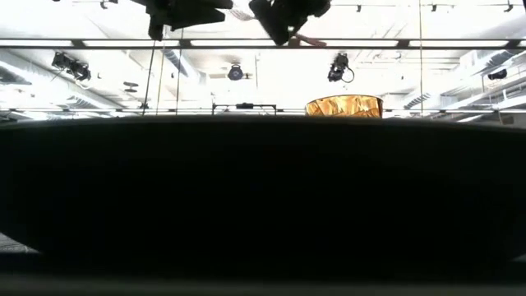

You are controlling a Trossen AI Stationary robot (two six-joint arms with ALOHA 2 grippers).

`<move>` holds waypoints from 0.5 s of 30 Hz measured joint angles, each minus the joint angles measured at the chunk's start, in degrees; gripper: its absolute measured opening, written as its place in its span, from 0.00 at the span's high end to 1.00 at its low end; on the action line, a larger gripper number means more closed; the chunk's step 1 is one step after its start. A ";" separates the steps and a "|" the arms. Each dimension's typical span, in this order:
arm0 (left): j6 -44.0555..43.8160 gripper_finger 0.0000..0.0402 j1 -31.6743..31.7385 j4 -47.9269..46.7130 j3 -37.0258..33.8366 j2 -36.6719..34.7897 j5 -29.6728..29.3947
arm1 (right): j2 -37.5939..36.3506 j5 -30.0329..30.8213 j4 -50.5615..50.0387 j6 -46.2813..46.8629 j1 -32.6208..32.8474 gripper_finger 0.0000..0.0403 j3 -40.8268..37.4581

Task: Pick and place plate/cup/fork/spoon on tray
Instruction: Put the orange fork beside the black plate on the tray

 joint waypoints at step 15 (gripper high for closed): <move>1.98 0.62 1.18 8.87 0.08 0.05 5.15 | -0.19 -0.47 12.26 -10.02 3.25 0.97 -0.02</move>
